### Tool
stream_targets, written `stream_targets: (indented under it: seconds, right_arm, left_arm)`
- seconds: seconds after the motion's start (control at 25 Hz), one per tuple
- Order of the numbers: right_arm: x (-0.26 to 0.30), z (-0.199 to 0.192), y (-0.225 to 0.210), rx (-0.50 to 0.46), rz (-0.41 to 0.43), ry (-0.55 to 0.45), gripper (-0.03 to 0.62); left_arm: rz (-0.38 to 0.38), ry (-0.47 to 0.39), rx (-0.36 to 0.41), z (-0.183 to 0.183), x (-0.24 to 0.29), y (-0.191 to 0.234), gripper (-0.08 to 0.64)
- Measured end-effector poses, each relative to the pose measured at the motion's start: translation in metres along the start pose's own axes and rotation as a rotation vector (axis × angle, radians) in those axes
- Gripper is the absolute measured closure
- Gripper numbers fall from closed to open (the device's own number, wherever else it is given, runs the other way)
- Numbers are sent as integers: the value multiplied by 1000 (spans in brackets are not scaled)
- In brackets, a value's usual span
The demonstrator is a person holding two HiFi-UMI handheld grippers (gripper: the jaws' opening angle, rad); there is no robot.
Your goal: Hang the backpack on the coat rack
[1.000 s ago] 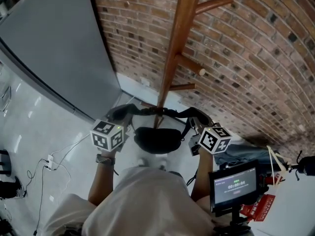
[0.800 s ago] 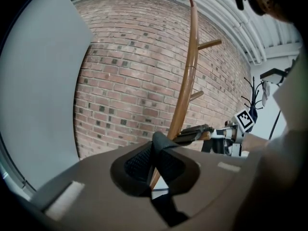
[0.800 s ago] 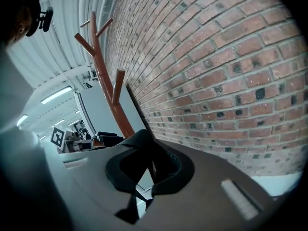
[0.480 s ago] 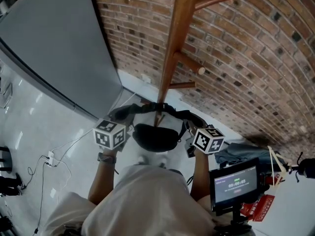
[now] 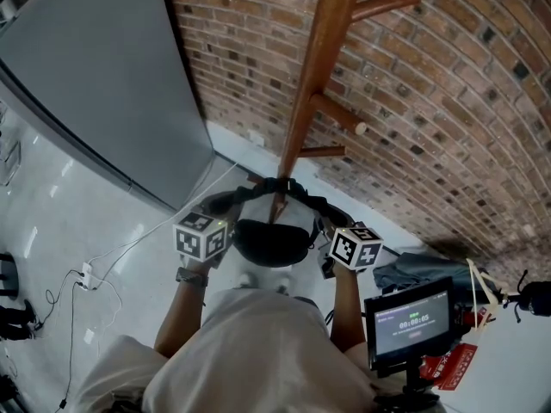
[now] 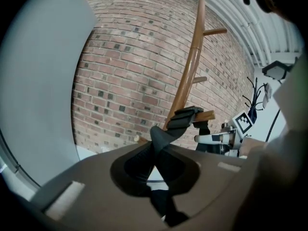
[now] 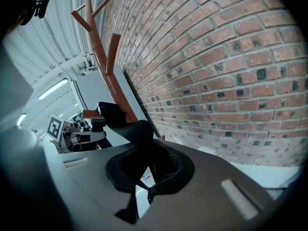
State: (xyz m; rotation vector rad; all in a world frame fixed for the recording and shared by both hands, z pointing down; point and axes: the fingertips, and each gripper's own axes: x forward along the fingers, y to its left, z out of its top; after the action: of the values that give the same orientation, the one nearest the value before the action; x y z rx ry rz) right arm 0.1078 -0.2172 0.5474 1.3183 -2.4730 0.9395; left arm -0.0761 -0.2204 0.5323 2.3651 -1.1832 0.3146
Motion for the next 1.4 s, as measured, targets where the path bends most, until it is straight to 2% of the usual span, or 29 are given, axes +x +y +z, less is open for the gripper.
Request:
stream_targets:
  seconds: [0.56, 0.88, 1.4]
  right_arm:
    - [19, -25, -1, 23, 14, 61, 586]
    - [31, -37, 1, 23, 33, 98, 586]
    - [51, -48, 3, 29, 59, 129, 585]
  left_arm:
    - [-42, 49, -61, -23, 18, -6, 556]
    - [-72, 49, -109, -30, 31, -8, 557]
    - [-116, 52, -138, -37, 54, -16, 555]
